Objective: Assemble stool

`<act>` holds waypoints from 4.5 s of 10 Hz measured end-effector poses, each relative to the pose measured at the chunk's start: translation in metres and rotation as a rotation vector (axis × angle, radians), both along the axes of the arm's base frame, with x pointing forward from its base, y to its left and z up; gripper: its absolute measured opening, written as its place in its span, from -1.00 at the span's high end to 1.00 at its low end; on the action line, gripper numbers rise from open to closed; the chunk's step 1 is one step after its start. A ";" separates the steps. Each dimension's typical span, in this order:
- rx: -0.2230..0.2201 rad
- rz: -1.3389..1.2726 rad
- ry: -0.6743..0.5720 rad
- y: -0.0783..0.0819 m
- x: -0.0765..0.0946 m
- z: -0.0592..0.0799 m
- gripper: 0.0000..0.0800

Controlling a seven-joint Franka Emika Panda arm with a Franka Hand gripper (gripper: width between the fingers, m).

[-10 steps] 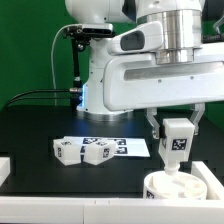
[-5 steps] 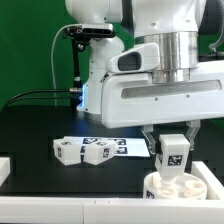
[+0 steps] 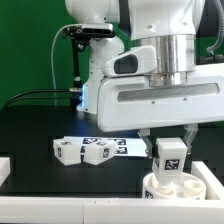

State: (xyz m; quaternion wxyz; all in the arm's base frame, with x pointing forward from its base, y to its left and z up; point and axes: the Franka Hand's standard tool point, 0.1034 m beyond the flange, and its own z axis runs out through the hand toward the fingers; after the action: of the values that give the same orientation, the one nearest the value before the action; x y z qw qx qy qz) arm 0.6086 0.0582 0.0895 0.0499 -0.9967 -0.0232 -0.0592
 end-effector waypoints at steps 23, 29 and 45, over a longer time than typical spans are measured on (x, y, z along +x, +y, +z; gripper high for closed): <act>0.007 -0.019 0.183 0.035 -0.003 -0.017 -0.55; 0.022 -0.328 0.201 0.040 -0.005 -0.019 0.16; 0.282 -1.920 0.303 0.052 -0.013 -0.023 -0.02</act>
Offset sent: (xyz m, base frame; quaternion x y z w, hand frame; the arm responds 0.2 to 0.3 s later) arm 0.0001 0.0065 -0.0070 -0.0157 0.0177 0.0082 0.9997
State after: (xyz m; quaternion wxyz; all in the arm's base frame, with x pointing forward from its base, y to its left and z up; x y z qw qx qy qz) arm 0.5958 0.1102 0.0668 0.1017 -0.5738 0.8110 0.0517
